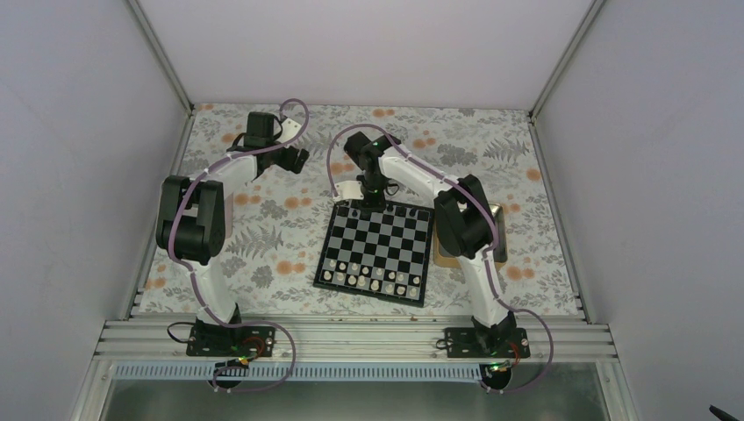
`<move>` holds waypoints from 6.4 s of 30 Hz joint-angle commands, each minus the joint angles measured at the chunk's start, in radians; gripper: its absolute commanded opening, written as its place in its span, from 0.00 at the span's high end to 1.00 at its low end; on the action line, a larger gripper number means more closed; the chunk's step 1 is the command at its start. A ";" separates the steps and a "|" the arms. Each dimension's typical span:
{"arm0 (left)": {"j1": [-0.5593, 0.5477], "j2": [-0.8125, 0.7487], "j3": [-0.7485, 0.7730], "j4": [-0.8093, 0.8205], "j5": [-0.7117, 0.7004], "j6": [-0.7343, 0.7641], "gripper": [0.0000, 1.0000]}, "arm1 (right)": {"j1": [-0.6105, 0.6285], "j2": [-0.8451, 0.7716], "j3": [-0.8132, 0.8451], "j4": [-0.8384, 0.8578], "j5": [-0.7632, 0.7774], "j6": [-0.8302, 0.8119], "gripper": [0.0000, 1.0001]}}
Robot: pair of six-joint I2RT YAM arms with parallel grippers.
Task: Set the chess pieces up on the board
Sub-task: Place the chess piece on the chessboard, then pick up the chess piece from the storage box, then place the chess piece on the chessboard, then pick up the chess piece from the storage box.
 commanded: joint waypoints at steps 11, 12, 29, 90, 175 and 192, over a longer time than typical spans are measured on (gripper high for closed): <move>0.004 -0.039 -0.011 0.025 0.018 -0.007 0.00 | 0.001 -0.026 0.012 0.018 0.004 -0.004 0.76; 0.004 -0.040 -0.011 0.024 0.017 -0.007 0.00 | 0.000 -0.034 0.012 0.018 0.004 -0.003 0.75; 0.004 -0.040 0.001 0.020 0.011 -0.006 0.00 | -0.348 -0.513 -0.262 -0.041 0.115 0.055 0.74; 0.004 -0.016 0.012 0.011 0.004 -0.012 0.00 | -0.711 -0.430 -0.621 0.227 0.124 0.013 0.96; 0.007 -0.016 0.001 0.024 0.007 -0.005 0.00 | -0.143 -0.273 -0.087 -0.048 -0.006 0.032 0.70; 0.006 -0.004 0.021 0.013 0.015 -0.011 0.00 | -0.618 -0.560 -0.637 0.114 0.123 0.047 0.68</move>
